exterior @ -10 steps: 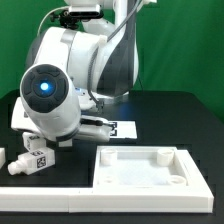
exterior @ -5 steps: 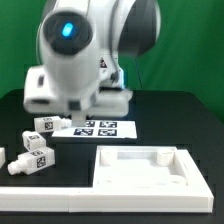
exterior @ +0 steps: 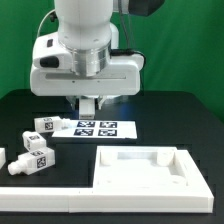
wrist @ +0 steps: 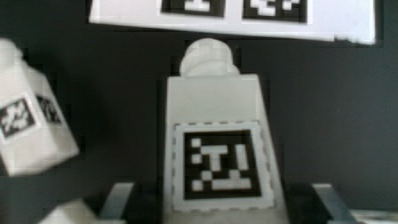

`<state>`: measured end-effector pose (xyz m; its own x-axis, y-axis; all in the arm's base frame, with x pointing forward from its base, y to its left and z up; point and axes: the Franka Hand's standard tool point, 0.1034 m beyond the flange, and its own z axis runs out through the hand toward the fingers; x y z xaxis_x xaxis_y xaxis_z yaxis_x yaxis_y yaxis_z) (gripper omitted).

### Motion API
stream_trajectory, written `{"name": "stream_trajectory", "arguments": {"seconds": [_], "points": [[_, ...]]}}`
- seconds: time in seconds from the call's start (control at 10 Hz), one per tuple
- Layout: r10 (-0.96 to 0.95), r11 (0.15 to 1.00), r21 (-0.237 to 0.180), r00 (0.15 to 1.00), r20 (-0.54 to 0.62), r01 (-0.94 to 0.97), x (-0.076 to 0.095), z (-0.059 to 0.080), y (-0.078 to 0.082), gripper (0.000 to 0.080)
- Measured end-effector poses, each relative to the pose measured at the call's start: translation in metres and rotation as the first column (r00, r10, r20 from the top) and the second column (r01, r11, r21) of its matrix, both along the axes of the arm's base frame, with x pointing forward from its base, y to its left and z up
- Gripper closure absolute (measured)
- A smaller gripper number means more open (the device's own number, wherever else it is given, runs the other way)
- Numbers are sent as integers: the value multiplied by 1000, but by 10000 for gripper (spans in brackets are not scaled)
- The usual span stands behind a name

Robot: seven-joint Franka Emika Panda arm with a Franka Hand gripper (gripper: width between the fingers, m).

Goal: Assemble one leg

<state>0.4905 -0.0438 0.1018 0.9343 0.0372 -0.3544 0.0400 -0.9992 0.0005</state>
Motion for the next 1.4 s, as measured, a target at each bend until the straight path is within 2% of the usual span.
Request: {"name": "stream_trajectory", "arguments": {"seconds": [0.1, 0.2, 0.3, 0.4, 0.5, 0.6, 0.8, 0.9, 1.0, 1.1, 1.3, 1.4], "points": [[-38, 999, -11, 997, 59, 39, 3, 5, 6, 514], [-44, 999, -3, 992, 121, 44, 17, 20, 30, 514], [-50, 999, 27, 981, 189, 46, 35, 30, 47, 514], [-44, 999, 23, 960, 277, 39, 49, 37, 55, 514], [-42, 999, 24, 935, 353, 36, 53, 41, 60, 514], [-40, 999, 24, 911, 411, 33, 51, 37, 58, 514], [-34, 999, 16, 841, 541, 31, 58, 37, 56, 514], [-40, 999, 17, 802, 596, 38, 57, 35, 60, 514], [-56, 998, 36, 753, 656, 43, 63, 39, 84, 514], [-41, 999, 42, 671, 741, 15, 77, 46, 101, 514], [-25, 999, 35, 621, 783, -4, 83, 50, 111, 514], [-18, 1000, 28, 586, 810, -8, 84, 50, 109, 514]]}}
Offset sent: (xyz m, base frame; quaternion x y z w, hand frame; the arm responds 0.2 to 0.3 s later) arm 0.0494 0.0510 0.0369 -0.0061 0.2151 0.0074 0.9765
